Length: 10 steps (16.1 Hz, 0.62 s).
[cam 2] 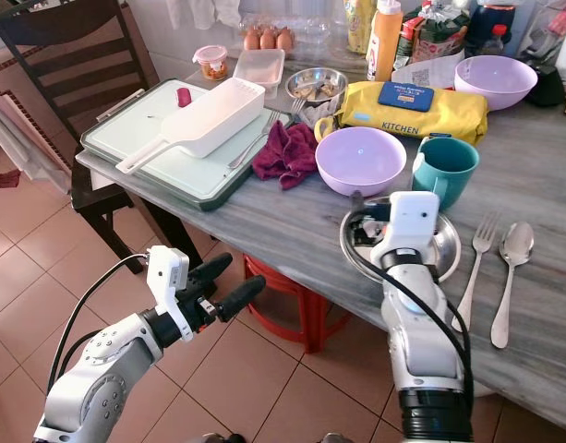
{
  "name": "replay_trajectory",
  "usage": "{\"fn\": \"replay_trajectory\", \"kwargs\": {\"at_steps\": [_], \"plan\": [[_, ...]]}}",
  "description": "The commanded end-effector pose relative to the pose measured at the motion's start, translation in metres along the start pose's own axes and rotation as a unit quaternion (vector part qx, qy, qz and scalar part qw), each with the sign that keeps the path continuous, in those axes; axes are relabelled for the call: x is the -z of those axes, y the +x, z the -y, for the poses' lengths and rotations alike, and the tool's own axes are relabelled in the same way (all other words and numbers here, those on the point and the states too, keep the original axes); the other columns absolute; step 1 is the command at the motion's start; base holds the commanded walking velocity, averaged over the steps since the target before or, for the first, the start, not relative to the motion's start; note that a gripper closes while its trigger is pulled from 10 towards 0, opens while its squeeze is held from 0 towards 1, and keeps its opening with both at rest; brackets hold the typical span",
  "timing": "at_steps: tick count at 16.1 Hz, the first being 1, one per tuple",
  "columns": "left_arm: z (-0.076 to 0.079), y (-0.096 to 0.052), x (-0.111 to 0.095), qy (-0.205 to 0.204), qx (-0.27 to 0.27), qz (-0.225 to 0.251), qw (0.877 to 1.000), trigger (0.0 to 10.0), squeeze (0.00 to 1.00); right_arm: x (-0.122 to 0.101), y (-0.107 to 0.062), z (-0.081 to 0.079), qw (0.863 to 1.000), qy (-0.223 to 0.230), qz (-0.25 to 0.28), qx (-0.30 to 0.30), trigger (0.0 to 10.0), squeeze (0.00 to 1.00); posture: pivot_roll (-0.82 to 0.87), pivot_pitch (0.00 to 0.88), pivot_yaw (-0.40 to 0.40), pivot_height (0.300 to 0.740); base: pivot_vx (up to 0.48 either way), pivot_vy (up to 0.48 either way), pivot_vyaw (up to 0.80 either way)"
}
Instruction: Setting the table
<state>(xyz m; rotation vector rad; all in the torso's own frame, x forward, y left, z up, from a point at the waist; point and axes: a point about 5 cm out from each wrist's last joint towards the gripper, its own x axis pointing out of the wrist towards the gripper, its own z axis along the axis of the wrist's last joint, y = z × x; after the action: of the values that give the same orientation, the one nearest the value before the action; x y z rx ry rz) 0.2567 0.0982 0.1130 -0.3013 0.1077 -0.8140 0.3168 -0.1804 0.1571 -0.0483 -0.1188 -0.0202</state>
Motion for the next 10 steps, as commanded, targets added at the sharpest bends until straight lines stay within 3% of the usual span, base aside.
{"fn": "replay_trajectory", "kwargs": {"at_steps": [1, 10], "plan": [[0.001, -0.002, -0.001, 0.008, 0.003, -0.001, 1.0, 10.0, 0.0, -0.001, 0.002, -0.002, 1.0, 0.002, 0.004, -0.004, 10.0, 1.0, -0.05, 0.14, 0.092, 0.74, 0.0, 0.0, 0.0], [0.001, -0.004, -0.001, 0.012, 0.002, -0.004, 1.0, 10.0, 0.0, -0.002, 0.007, 0.022, 0.999, -0.013, 0.01, 0.028, 10.0, 1.0, -0.05, 0.143, 0.102, 0.74, 0.0, 0.0, 0.0]]}}
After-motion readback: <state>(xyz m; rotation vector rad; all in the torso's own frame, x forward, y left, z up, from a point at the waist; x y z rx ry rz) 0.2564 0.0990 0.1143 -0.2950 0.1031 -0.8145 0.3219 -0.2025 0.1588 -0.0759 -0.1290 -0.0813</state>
